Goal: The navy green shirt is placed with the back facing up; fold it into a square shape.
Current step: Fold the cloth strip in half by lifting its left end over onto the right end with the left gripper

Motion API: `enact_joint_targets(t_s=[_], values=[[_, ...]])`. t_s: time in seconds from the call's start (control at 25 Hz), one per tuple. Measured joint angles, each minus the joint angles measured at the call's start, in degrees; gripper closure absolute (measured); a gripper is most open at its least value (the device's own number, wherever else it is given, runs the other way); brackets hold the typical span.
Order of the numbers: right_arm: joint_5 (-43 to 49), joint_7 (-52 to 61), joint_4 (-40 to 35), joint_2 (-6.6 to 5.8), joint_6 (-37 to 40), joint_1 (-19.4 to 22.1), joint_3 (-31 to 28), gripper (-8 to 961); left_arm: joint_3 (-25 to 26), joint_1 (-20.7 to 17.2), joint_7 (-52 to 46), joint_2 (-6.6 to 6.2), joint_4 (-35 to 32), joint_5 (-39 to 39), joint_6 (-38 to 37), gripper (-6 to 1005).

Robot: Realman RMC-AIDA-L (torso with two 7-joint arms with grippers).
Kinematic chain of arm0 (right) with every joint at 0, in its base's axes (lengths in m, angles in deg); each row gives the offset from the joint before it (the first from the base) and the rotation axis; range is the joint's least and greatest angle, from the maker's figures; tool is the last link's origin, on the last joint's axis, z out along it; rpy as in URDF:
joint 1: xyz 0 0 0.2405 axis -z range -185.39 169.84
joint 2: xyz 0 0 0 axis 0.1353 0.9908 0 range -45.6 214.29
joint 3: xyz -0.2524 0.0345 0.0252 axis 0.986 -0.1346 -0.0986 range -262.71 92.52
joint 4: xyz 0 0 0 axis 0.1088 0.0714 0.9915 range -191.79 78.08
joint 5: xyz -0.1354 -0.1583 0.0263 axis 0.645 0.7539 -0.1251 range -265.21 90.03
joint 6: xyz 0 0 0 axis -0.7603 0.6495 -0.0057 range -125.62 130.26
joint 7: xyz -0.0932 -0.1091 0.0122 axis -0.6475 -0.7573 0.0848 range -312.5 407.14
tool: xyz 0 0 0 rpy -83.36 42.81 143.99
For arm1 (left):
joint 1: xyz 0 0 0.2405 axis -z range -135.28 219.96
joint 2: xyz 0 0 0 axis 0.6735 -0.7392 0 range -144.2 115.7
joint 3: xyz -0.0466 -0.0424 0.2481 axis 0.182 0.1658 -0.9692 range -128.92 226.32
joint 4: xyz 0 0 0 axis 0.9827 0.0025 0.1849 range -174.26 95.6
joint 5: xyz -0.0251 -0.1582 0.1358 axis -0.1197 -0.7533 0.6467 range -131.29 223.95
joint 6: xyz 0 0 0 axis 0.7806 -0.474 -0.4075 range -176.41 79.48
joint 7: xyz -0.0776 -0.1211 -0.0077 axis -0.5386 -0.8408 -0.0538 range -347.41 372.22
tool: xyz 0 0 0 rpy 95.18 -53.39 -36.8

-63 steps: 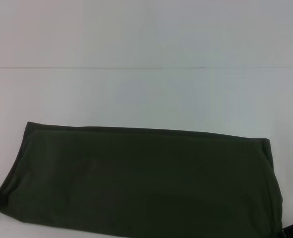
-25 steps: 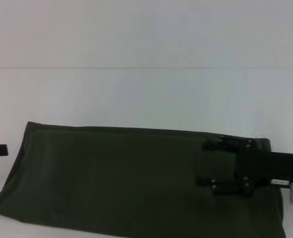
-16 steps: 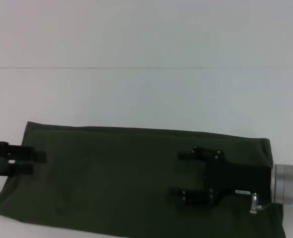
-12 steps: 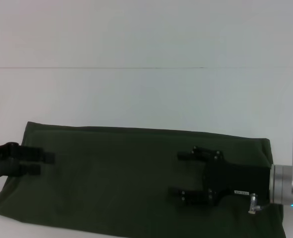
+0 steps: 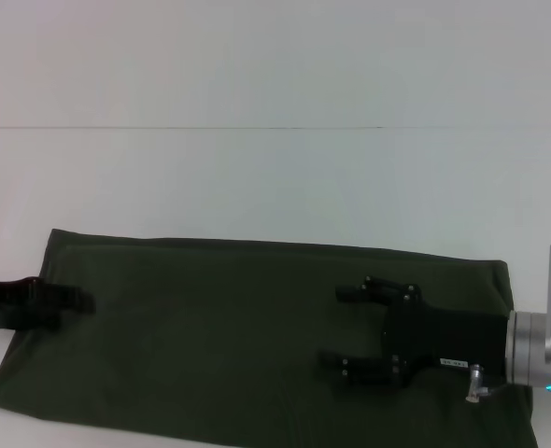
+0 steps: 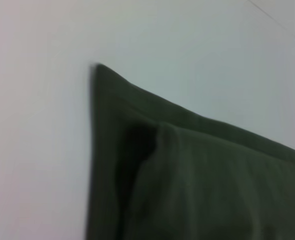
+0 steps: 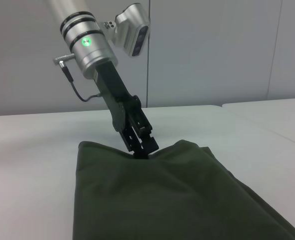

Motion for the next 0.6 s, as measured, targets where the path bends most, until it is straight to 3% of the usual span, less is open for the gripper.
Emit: enact_joint_targets(t_s=[0.36, 0.6], values=[[0.0, 0.05, 0.07, -0.07, -0.22, 0.0, -0.01, 54, 0.32, -0.07, -0.04, -0.2, -0.79, 0.42, 3.75, 285], [0.0, 0.11, 0.09, -0.08, -0.65, -0.03, 0.0, 54, -0.1, -1.17, 0.18, -0.47, -5.11, 0.45, 2.98, 263]])
